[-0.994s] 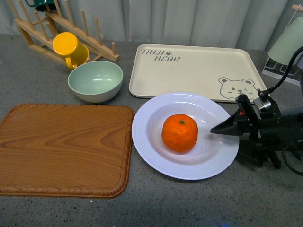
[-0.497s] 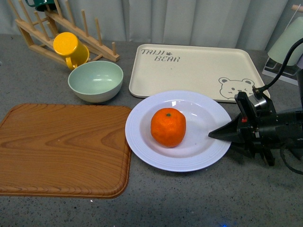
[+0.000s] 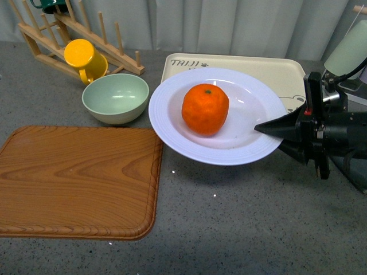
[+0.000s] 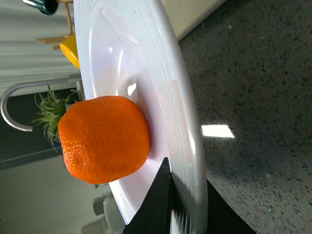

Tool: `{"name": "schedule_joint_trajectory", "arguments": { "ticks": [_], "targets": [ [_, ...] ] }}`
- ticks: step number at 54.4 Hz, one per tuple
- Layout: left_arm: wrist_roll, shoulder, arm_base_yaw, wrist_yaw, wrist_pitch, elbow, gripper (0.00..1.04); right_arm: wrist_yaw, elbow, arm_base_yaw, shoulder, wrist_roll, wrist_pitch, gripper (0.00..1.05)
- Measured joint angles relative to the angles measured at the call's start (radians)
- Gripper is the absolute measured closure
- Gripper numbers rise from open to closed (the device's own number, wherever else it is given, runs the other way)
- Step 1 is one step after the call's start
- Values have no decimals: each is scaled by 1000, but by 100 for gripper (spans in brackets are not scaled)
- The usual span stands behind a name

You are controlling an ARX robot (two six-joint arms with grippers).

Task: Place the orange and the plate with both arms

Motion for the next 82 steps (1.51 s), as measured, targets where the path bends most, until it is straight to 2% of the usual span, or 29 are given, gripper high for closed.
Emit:
{"name": "schedule_joint_trajectory", "arguments": {
  "ticks": [12, 34, 44, 58, 79, 82],
  "targets": [
    [0, 0, 0, 0, 0, 0, 6, 74, 109, 17, 85, 196, 127, 101],
    [0, 0, 0, 0, 0, 0, 6, 254, 351, 106, 246, 375, 147, 101],
    [0, 0, 0, 0, 0, 0, 6, 338, 385, 136, 299, 412, 135, 101],
    [0, 0, 0, 0, 0, 0, 6, 469, 404, 130, 329, 438, 102, 101],
    [0, 0, 0, 0, 0, 0, 6, 489, 426, 119, 332, 407, 37, 101],
    [0, 0, 0, 0, 0, 0, 6, 487, 426, 119, 332, 406, 37, 93]
  ]
}}
